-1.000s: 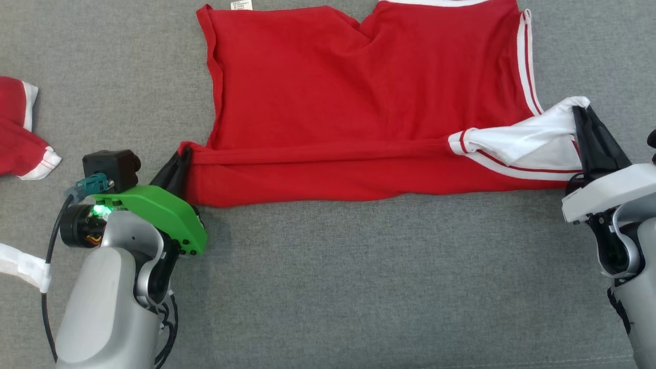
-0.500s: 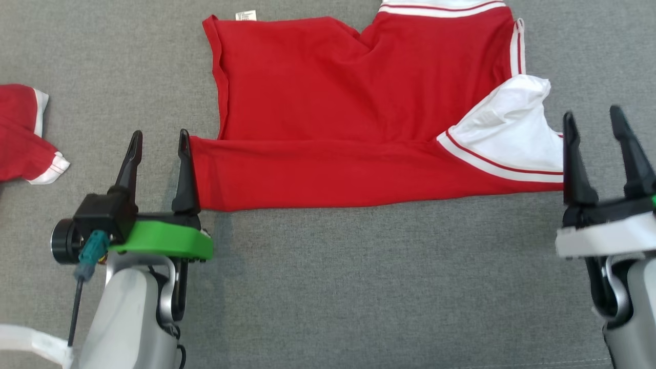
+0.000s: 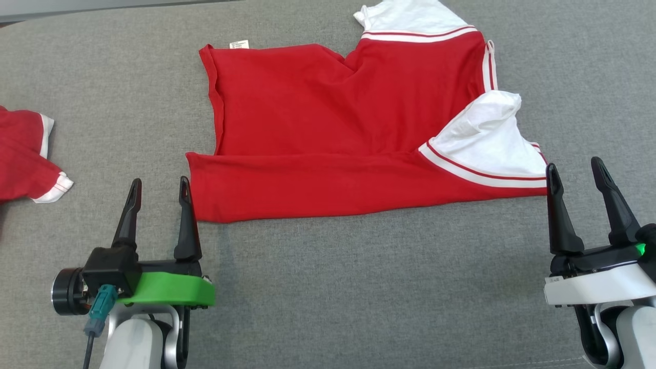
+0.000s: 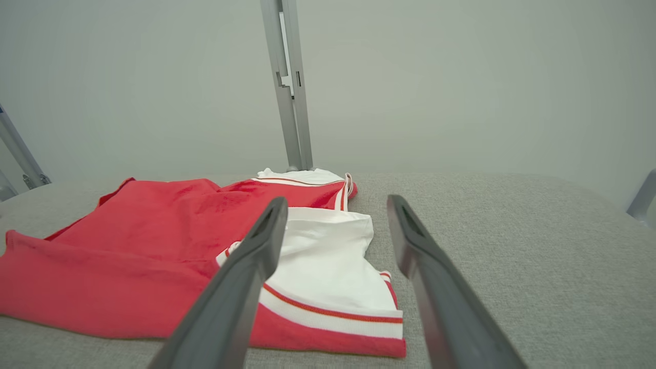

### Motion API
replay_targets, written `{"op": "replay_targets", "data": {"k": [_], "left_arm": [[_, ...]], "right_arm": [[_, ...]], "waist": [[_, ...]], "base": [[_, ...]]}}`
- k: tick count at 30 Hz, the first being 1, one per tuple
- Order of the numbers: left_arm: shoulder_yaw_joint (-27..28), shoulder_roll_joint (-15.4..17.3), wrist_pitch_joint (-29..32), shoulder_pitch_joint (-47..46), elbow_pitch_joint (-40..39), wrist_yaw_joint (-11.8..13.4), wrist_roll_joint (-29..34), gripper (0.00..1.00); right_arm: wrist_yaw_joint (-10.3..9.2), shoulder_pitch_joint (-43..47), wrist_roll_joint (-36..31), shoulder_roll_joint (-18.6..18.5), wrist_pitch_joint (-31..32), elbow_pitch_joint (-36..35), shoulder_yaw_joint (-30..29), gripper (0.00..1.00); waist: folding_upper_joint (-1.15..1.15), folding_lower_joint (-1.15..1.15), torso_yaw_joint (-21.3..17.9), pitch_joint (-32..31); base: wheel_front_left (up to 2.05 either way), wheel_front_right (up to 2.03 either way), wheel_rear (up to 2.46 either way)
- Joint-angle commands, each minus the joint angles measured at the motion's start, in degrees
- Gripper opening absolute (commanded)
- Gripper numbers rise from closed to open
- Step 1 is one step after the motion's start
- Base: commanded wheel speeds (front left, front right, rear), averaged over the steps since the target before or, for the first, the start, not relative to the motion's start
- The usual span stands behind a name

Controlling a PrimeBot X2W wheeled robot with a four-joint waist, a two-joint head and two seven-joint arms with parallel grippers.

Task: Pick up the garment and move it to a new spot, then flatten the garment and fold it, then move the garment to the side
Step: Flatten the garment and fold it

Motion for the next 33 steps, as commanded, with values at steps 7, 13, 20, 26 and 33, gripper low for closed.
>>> {"op": "replay_targets", "data": {"k": [7,13,20,26,33], "left_arm": [[-1.0,0.0,0.0,-0.2,1.8,-1.2,0.2,1.00],[-1.8,-0.2,2.4,-2.1,5.8,-2.3,-1.3,1.00],[-1.4,-0.3,6.8,-6.6,14.7,-4.8,-5.2,1.00],[-1.6,-0.7,9.8,-10.0,21.2,-6.8,-8.6,0.76],[-3.3,0.0,10.7,-10.3,23.0,-8.4,-10.3,0.00]], "right_arm": [[-0.08,-0.1,0.7,-0.7,-0.2,0.9,-0.3,1.00],[-0.08,-0.9,1.2,-1.4,-0.2,3.9,-1.4,1.00],[-0.08,-6.0,3.1,-3.4,-0.2,14.7,-0.4,1.00],[-0.08,-12.4,5.9,-5.2,-0.2,24.3,4.2,1.00],[-0.09,-14.8,10.9,-6.9,0.0,28.3,8.0,0.00]], "waist": [[0.00,0.00,0.2,-0.2],[0.00,0.00,-0.1,1.4],[0.00,0.00,-0.2,5.1],[0.00,0.00,0.5,7.1],[0.00,0.00,1.0,7.1]], "base": [[0.00,0.00,0.00],[0.00,0.00,0.00],[0.00,0.00,0.00],[0.00,0.00,0.00],[0.00,0.00,0.00]]}}
